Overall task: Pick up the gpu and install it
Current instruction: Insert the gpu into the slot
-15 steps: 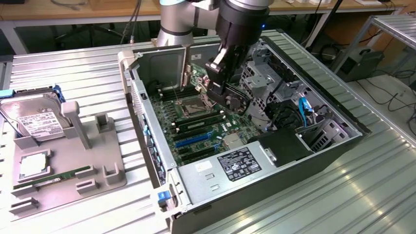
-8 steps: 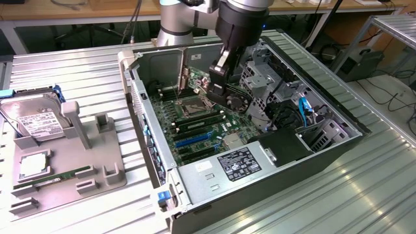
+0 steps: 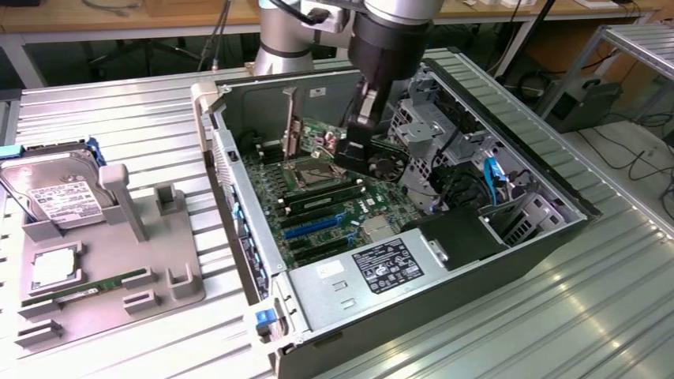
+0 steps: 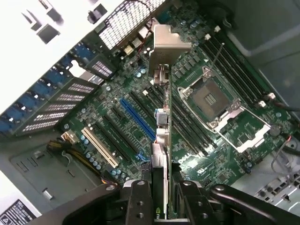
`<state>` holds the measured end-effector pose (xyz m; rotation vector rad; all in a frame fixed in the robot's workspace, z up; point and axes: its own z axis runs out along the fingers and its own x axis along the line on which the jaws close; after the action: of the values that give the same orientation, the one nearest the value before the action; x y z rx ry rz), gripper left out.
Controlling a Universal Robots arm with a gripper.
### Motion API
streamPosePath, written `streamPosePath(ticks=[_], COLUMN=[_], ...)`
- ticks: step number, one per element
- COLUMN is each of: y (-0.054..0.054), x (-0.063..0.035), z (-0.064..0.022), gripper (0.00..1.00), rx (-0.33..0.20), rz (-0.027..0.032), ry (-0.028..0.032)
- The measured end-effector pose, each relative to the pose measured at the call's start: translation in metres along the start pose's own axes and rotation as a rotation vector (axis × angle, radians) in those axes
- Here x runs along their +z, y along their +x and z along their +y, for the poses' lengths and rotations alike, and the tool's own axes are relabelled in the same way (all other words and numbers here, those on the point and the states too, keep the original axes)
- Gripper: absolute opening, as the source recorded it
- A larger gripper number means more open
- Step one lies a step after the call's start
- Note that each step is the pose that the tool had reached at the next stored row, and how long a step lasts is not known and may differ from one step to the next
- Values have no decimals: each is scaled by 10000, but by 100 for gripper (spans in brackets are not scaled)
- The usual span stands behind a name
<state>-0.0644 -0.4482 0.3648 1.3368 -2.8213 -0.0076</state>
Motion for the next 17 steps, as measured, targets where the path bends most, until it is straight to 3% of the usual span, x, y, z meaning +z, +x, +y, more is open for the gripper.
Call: streamPosePath(ticks=[11,15,17], y=[-2,-3,-3], x=[114,172,189], z=[-1,-2,-2], gripper=[26,26,26], rx=[-2381,-3656,-4038], rz=[31,47,52], ry=[37,58,63])
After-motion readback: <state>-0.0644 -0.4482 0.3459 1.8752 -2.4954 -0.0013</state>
